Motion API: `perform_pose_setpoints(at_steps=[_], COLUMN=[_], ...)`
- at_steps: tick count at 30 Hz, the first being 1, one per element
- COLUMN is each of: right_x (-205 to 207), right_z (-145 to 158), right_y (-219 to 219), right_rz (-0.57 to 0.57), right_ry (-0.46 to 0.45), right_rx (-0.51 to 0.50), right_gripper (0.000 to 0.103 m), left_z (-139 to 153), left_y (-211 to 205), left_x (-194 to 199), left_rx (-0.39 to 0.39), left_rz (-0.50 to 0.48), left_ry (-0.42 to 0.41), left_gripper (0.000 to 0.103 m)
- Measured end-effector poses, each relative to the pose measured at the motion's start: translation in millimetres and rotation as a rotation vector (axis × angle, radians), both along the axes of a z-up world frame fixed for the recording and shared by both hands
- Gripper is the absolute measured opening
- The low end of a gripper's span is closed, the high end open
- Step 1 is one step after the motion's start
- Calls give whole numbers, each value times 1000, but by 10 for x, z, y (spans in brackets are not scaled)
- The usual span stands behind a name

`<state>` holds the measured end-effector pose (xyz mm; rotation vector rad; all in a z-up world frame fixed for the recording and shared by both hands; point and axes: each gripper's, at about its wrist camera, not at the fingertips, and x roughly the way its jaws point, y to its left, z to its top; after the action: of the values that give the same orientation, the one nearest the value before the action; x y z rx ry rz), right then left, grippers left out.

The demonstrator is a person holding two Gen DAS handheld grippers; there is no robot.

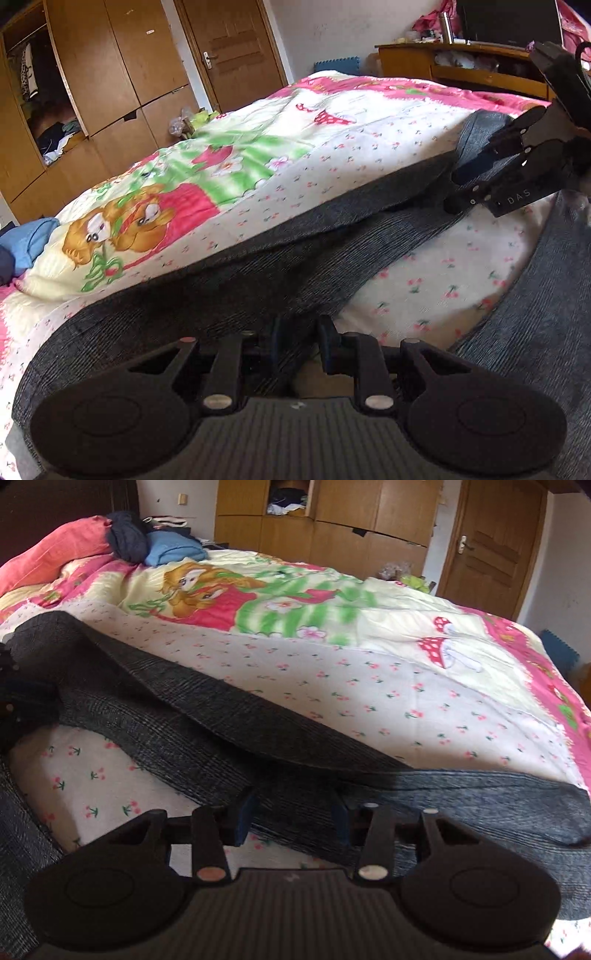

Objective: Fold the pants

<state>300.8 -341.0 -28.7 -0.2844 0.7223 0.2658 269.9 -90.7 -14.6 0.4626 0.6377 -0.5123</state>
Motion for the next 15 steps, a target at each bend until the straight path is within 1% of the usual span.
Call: perform_pose_setpoints(at_steps=[3,5,7,8,9,10,11,12,13,14,15], right_x=[11,-16,-56,-81,-88,-90,-102,-133,-153,-123,-55], right_z=[-16,-25,9,30,35,29,22,12,-8,-59,-98], right_y=[231,379,449,487,524,593,667,730,771,814,824], right_rz=[87,137,179,203,223,249,280,308,317,292,260], right_ry=[-4,-11,-10,-4,3,19,32,25,-1,-13,5], right_rx=[-53,-114,-128,-113,-102,-103,-117,-133,-158,-193,-193], right_gripper=[45,45,48,51,61,67,67,66,65,65,58], left_z=[-28,-56,-76,-89,-104,-123,-137,-140,-141,-143,-143], left_y=[200,286,331,327,314,288,267,255,251,251,257], left_x=[-87,-147,-206,-201,-187,-165,-147,-141,-137,-121,-97], left_rx=[2,5,-11,-13,-9,-4,1,11,22,38,45], left_rz=[-28,-46,-69,-74,-81,-90,-99,-114,-126,-130,-122], left_ry=[19,19,5,1,-4,-10,-14,-16,-17,-15,-12], left_gripper=[38,41,43,45,46,46,46,46,46,46,46])
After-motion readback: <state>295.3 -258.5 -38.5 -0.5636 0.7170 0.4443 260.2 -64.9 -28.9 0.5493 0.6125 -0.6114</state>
